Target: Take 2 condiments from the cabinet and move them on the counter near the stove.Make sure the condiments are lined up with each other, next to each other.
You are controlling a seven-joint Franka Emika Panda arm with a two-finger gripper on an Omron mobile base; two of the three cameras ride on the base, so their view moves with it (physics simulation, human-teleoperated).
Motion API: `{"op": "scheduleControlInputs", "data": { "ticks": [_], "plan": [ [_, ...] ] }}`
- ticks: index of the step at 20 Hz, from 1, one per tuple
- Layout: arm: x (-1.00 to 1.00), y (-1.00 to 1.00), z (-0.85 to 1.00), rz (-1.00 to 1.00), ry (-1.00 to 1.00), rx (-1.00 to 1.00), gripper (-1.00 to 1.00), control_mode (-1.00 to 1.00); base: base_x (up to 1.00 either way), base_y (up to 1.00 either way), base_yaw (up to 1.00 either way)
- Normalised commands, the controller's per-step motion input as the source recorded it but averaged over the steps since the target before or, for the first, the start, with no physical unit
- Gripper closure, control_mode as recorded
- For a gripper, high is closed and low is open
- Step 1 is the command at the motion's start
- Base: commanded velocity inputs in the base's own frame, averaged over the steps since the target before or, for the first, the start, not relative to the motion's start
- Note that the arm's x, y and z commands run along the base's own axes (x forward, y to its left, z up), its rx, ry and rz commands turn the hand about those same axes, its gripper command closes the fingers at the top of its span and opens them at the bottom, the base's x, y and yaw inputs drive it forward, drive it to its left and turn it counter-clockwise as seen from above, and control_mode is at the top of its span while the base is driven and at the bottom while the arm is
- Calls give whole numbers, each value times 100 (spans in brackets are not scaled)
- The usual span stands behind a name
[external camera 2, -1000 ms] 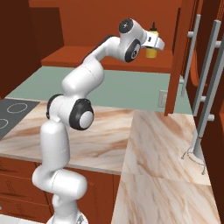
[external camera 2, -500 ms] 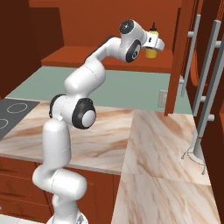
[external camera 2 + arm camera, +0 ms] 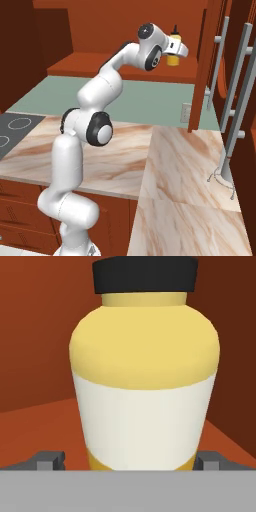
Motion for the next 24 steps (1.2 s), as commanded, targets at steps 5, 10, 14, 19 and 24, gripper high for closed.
{"op": "scheduleControlInputs", "data": {
  "ticks": [5,10,14,19,24],
  "plan": [
    [1,0,0,0,0,0,100,-100,0,0,0],
    [0,0,0,0,0,0,100,-100,0,0,0],
    [-13,-11,0,0,-2,0,100,-100,0,0,0],
    [-32,-5,0,0,-5,0,100,-100,0,0,0],
    [-56,0,0,0,-2,0,100,-100,0,0,0]
  ]
}}
